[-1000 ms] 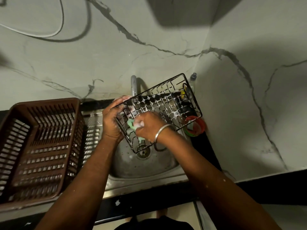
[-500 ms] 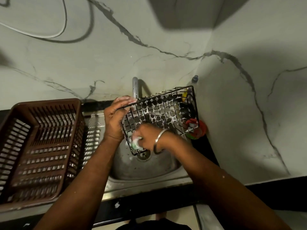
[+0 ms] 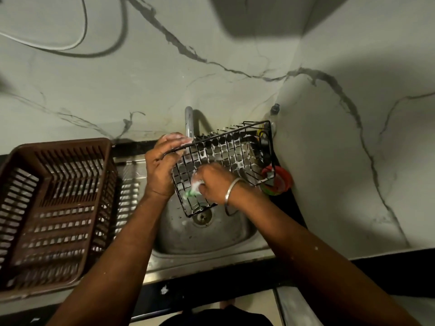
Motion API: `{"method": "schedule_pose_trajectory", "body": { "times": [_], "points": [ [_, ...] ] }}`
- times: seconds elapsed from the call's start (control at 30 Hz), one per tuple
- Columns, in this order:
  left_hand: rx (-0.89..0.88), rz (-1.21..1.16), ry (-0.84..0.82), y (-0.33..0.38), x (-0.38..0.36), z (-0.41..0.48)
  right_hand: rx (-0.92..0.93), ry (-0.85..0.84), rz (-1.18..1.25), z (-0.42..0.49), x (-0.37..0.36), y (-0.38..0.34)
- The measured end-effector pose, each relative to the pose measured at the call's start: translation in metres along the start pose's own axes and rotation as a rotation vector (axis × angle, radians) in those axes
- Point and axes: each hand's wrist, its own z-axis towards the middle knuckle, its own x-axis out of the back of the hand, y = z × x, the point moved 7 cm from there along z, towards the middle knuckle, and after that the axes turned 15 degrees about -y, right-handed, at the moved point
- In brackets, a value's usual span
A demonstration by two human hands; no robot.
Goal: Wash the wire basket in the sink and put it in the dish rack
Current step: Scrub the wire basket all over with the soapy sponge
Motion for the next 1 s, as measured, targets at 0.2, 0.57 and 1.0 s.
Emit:
{"method": "schedule_pose_trajectory", "body": {
  "times": [0.2,0.57,1.0],
  "points": [
    [-0.015,0.039,-0.02,0.003,0.005,0.01,0.072,-0.152,0.123,-0.013,0.009,0.009],
    [0.027,0.027,-0.012,-0.001,0.011,0.005,0.021,-0.09,0.017,-0.007,0.009,0.023],
    [0.012,0.057,-0.053,0.009,0.011,0.01,-0.083,0.153,-0.039,-0.008,0.024,0.049]
  ]
}}
